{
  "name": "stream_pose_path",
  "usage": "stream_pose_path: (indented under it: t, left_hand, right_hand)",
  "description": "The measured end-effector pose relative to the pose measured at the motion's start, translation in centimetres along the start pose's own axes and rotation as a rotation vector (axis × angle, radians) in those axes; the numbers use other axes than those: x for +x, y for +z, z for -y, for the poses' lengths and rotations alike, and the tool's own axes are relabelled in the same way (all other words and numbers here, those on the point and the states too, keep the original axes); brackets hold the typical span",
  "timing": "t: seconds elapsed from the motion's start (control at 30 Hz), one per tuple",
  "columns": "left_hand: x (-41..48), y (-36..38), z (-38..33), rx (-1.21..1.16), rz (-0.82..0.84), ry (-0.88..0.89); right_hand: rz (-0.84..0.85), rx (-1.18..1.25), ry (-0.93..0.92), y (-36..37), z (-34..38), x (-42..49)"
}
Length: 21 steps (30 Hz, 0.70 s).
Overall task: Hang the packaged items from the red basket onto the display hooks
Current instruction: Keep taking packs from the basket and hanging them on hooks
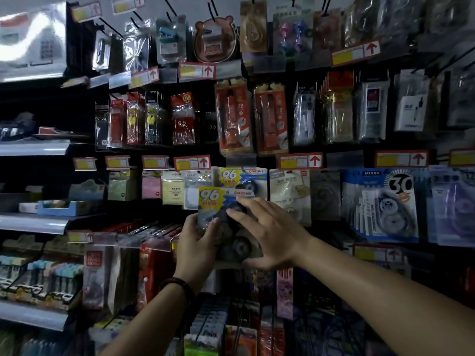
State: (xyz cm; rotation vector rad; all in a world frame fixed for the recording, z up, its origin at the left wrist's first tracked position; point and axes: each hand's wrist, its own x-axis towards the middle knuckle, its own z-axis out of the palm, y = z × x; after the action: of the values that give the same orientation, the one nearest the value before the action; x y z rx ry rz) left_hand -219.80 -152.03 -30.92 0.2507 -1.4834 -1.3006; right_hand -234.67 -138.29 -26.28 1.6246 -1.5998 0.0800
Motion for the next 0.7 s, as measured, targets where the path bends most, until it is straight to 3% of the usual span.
stream_pose_path:
  t: [0.17, 0.43, 0.7]
  left_hand:
    - [0.6, -0.1, -0.1, 0.015, 0.080, -0.065]
    - [1.5, -2.1, 0.7, 0.501, 0.077, 0.109]
    - [1.6, -2.8, 0.6, 0.570, 0.146, 0.119]
  right_hand:
    - [-0.026, 0.036, 0.065, 0.5, -0.3, 0.5]
    - [0.053, -0.102, 0.237, 0.9, -1.6, 2.8]
    - [0.082, -0.213, 0.305, 0.6, -3.2, 4.1]
